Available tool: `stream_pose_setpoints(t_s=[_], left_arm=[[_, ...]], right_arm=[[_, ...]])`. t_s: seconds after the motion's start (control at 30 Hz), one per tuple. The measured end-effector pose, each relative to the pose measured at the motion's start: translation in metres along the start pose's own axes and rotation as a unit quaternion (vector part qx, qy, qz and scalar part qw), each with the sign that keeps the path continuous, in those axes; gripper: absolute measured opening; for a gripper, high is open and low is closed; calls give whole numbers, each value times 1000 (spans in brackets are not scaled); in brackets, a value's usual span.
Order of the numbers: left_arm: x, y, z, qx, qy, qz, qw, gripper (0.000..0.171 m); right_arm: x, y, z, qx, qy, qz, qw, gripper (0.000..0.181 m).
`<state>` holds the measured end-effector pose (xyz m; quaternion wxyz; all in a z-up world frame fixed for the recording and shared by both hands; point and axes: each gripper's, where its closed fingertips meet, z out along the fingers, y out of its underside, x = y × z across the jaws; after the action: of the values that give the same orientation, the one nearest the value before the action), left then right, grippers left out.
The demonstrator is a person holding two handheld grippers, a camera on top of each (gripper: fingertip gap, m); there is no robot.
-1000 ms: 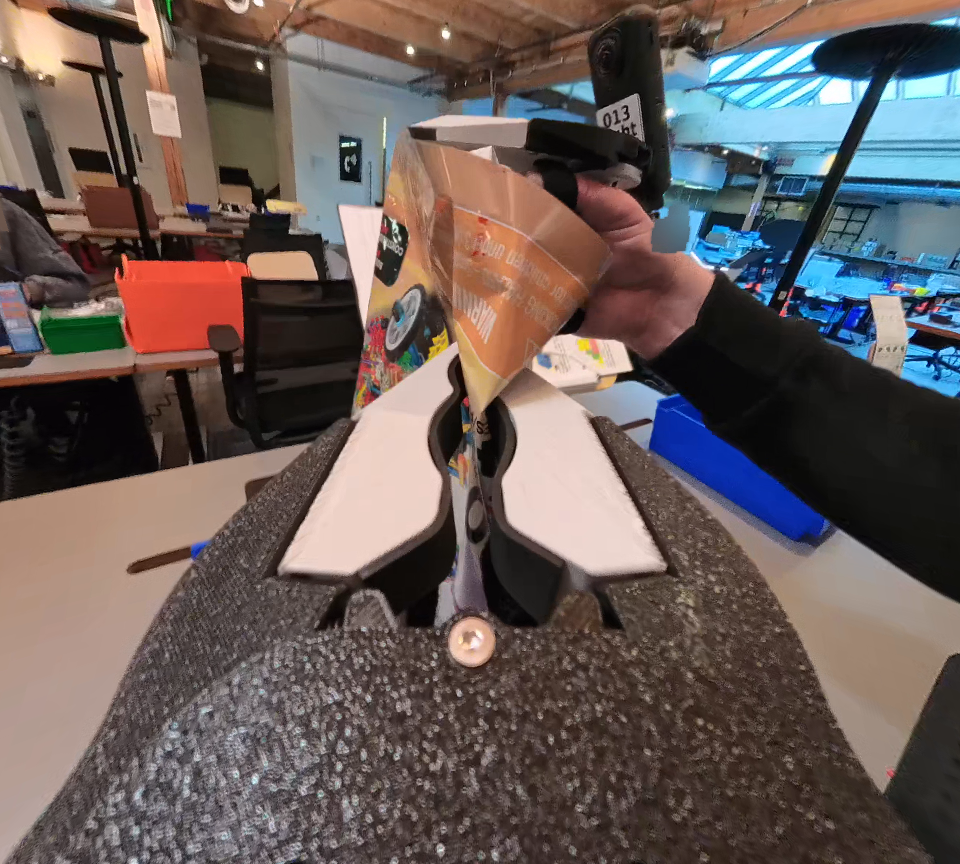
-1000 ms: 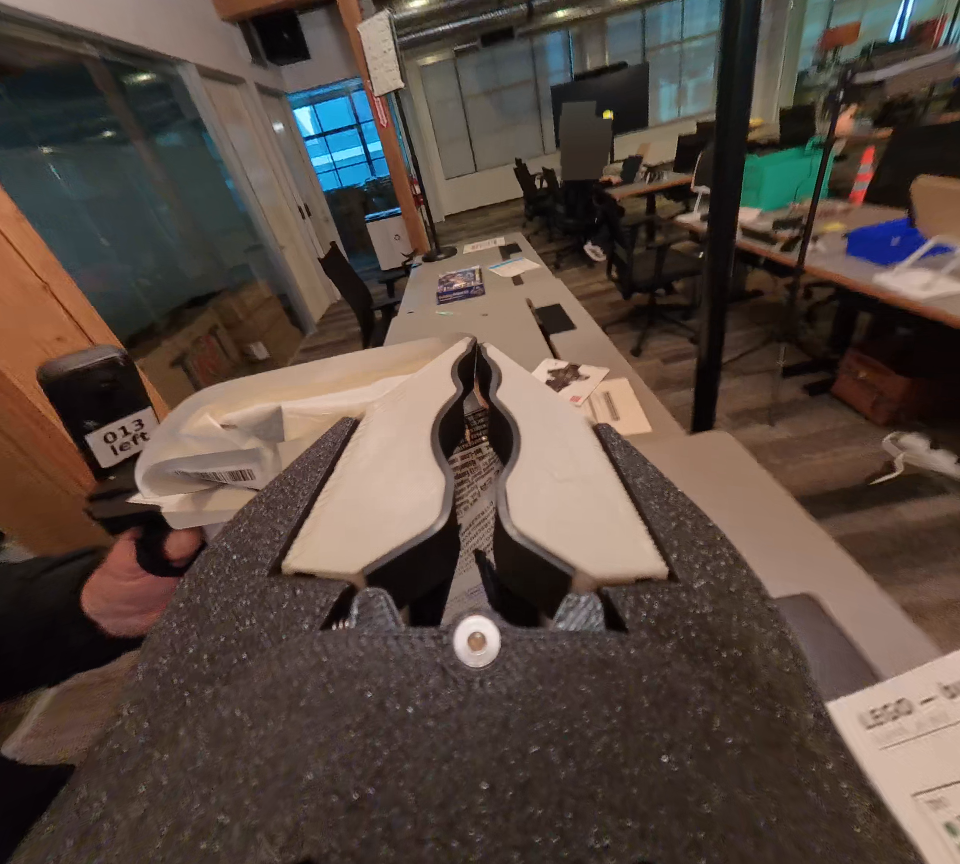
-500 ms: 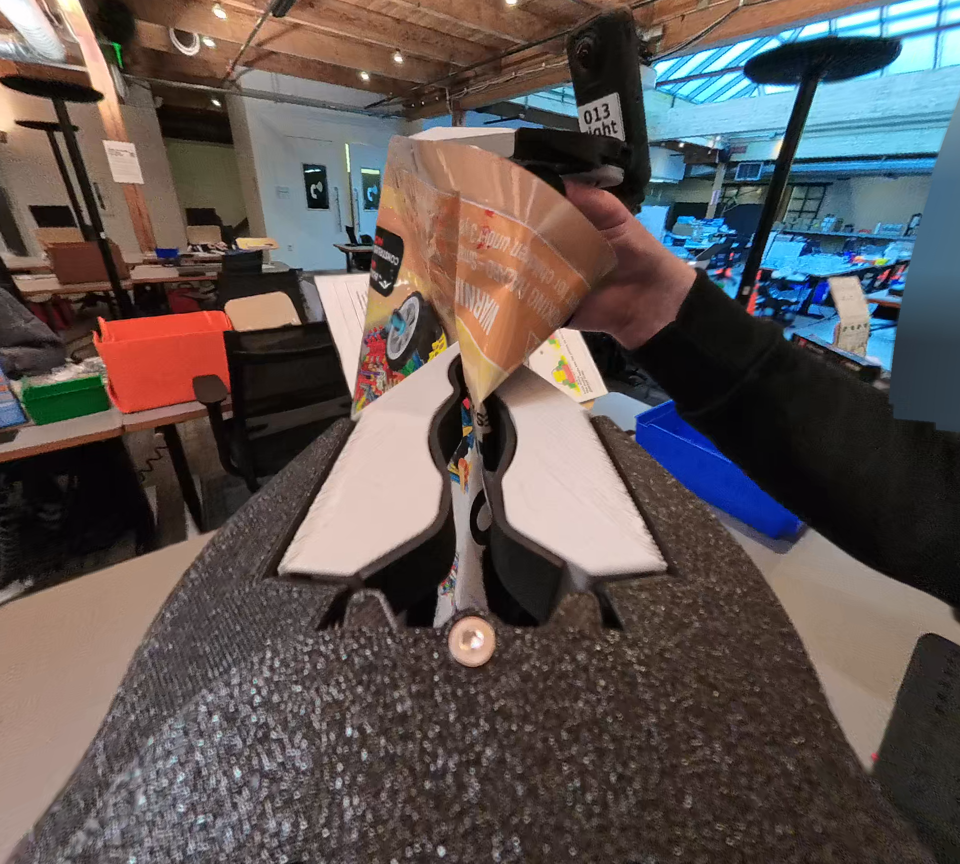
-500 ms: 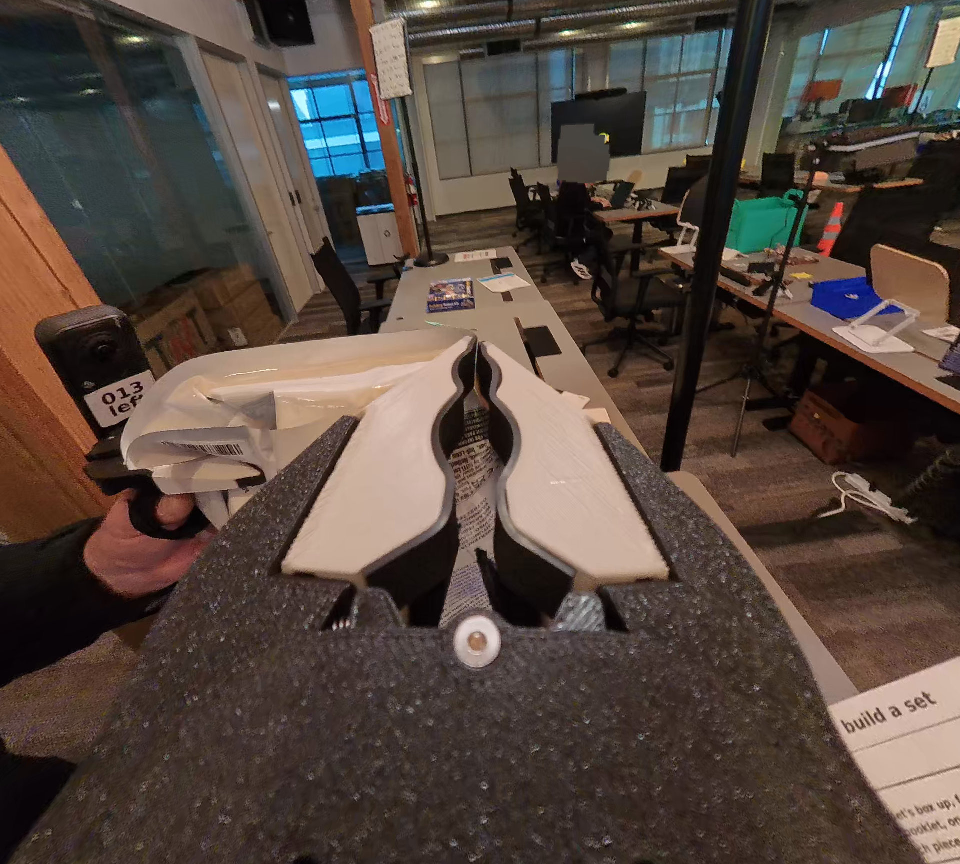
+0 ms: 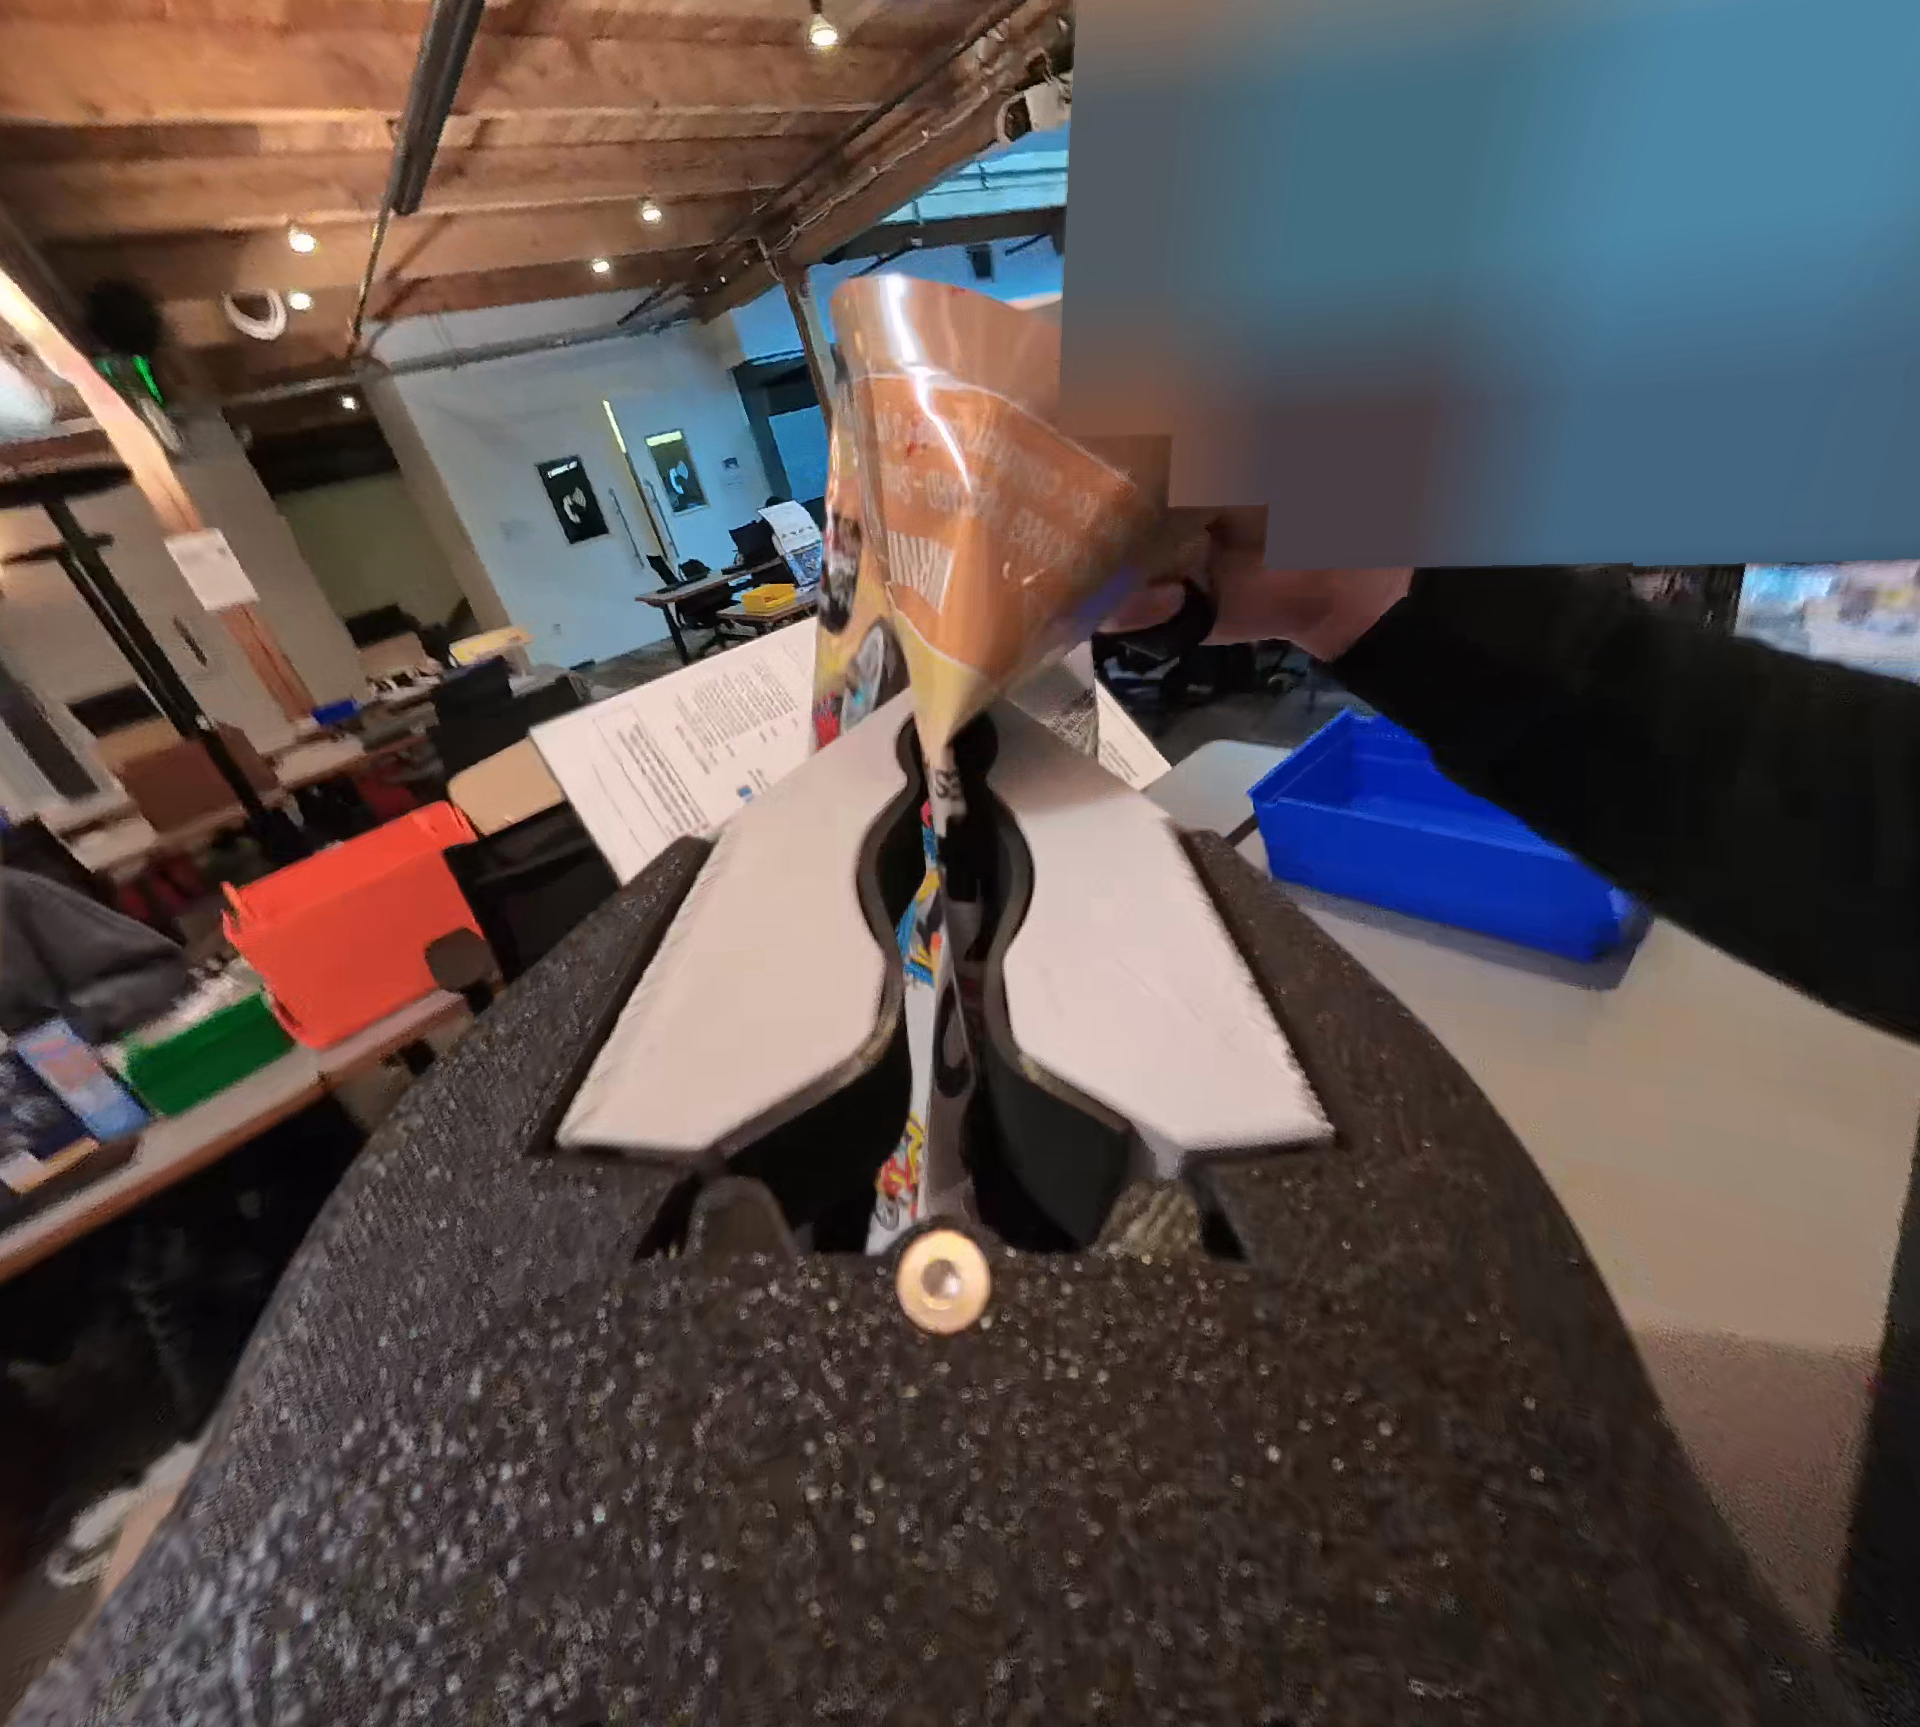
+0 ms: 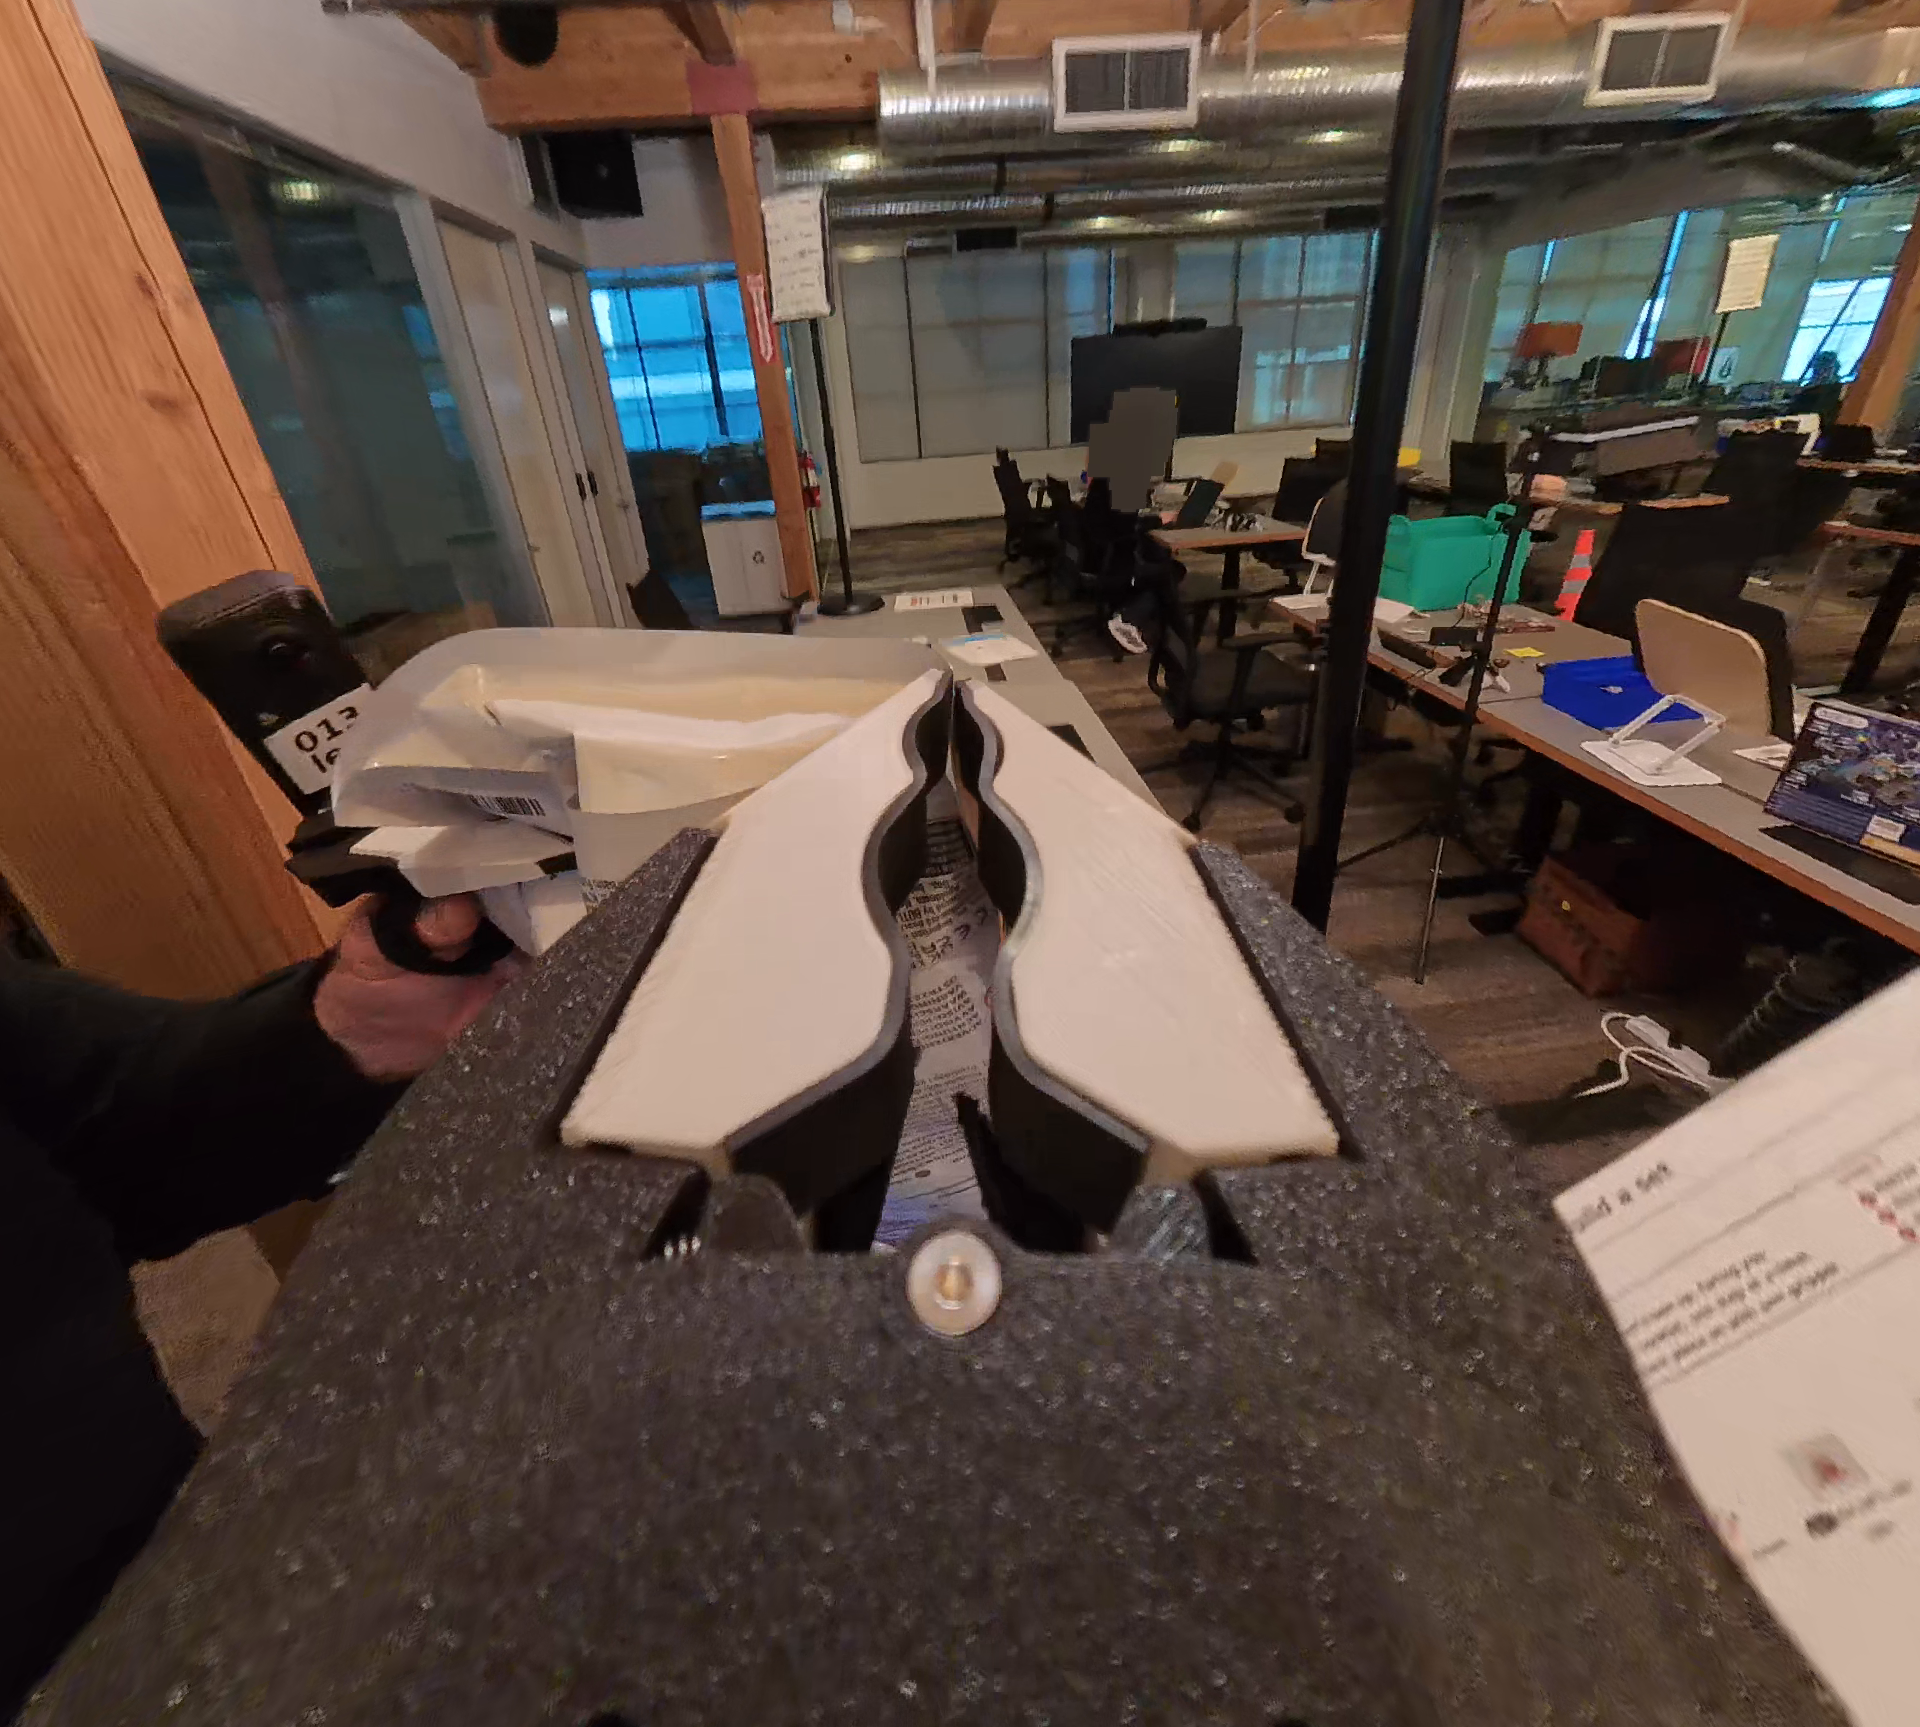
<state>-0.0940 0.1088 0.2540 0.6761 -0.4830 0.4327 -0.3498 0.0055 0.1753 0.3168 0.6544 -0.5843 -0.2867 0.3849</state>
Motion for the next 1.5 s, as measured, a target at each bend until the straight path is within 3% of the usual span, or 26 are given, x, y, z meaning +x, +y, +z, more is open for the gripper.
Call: stream_pose_setpoints(t_s=[0.13,0.23,0.4,0.53,0.63,0.73,0.83,0.9,1.03,1.17,1.33,1.5], left_arm=[[52,21,16,-41,25,100,994,0],[101,62,23,-77,48,172,981,0],[178,143,20,-132,96,274,948,0],[215,202,7,-173,148,269,936,7],[240,242,-5,-229,193,255,920,29],[249,259,-19,-259,213,215,917,50],[245,261,-33,-282,206,157,924,66],[244,265,-47,-298,214,129,921,69],[242,278,-67,-330,206,113,914,68],[250,301,-80,-354,215,119,902,65],[254,323,-91,-368,218,122,895,65],[255,334,-98,-385,226,117,887,68]], right_arm=[[-6,37,-72,18,16,19,1000,0],[-15,89,-128,-3,40,24,999,0],[-28,197,-207,-62,76,107,989,1],[-41,259,-251,-77,105,163,978,1],[-41,284,-277,-67,116,200,971,0],[-34,314,-295,-118,149,205,960,0],[-32,327,-291,-163,157,200,953,0],[-32,329,-276,-191,145,205,949,11],[-26,332,-227,-225,84,246,939,45],[-18,372,-174,-288,12,300,910,56],[-15,433,-129,-349,-25,334,875,55],[-22,437,-105,-306,-66,357,880,20]])
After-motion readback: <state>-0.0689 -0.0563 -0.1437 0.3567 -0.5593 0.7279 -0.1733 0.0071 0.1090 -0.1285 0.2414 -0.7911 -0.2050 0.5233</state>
